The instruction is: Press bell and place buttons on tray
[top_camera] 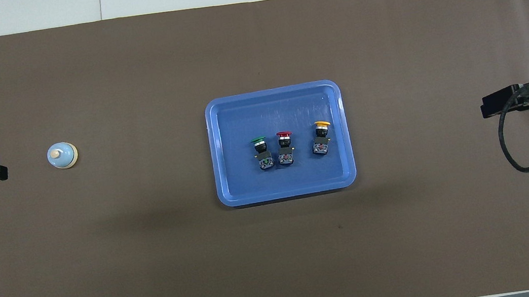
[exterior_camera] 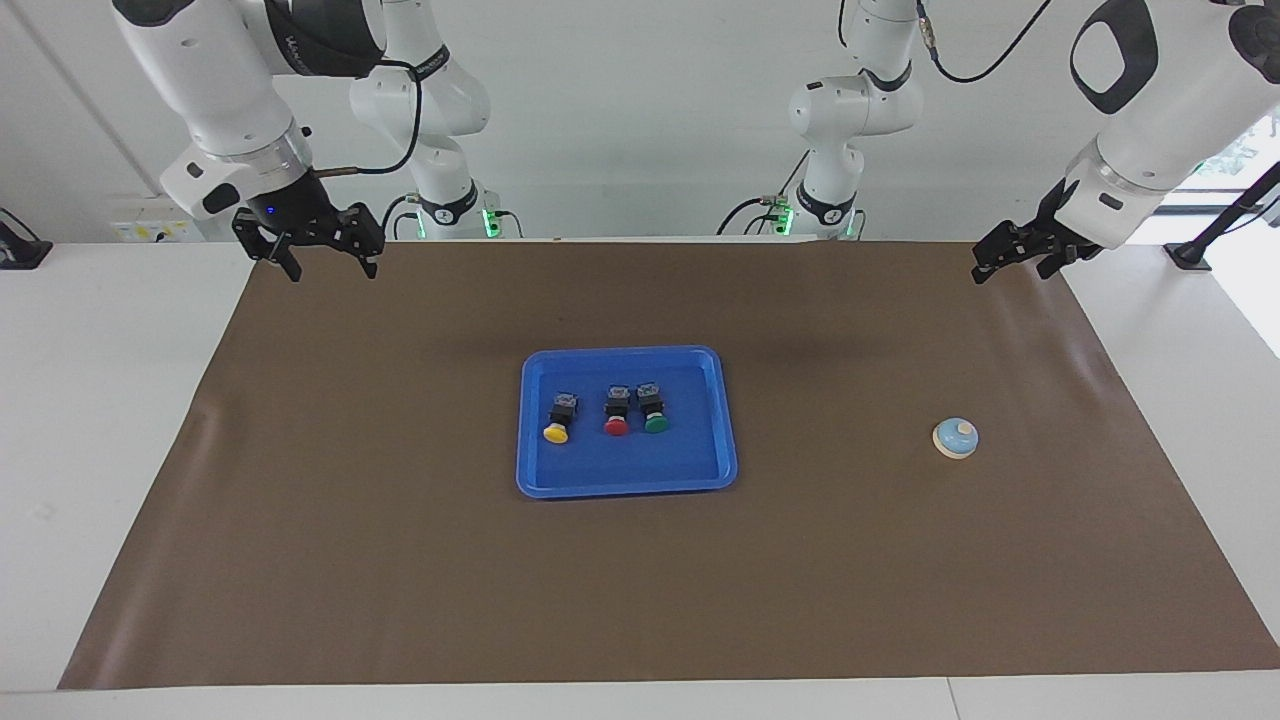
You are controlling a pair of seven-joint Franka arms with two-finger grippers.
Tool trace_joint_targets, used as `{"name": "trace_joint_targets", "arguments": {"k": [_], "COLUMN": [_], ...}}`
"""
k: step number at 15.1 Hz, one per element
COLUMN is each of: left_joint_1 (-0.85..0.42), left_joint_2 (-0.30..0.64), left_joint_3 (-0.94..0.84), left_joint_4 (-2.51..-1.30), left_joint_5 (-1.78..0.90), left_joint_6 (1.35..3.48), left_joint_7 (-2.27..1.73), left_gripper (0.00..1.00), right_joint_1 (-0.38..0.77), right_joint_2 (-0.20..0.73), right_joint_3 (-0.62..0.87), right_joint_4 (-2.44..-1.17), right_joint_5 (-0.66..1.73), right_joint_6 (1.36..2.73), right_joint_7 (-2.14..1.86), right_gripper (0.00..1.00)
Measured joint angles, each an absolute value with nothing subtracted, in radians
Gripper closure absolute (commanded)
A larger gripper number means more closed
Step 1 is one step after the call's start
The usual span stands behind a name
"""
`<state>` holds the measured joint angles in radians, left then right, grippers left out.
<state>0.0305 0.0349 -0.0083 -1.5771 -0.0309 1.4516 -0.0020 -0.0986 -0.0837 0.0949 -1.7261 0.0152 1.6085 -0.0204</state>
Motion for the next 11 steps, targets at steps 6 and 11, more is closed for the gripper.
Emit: {"name": "trace_joint_targets", "arguments": {"k": [6, 11], "left_joint_1": [0.031, 0.031], "left_joint_2": [0.035, 0.035], "left_joint_3": [-0.008, -0.008], "left_joint_4": [-1.577, -1.577], "left_joint_5": [-0.031, -0.031], "left_joint_6": [1.452, 1.452], "left_joint_7": [-0.002, -0.002], "left_gripper": [0.00, 0.00], "right_joint_1": [-0.099, -0.099], "right_joint_2": [-0.037, -0.035], "right_joint_3": [0.095, 0.095], "right_joint_4": [-1.665, -1.665], "right_joint_5": [0.010, 0.010], "right_joint_6": [1.579, 1.576], "right_joint_7": [-0.020, -0.020], "right_gripper": [0.00, 0.00]}}
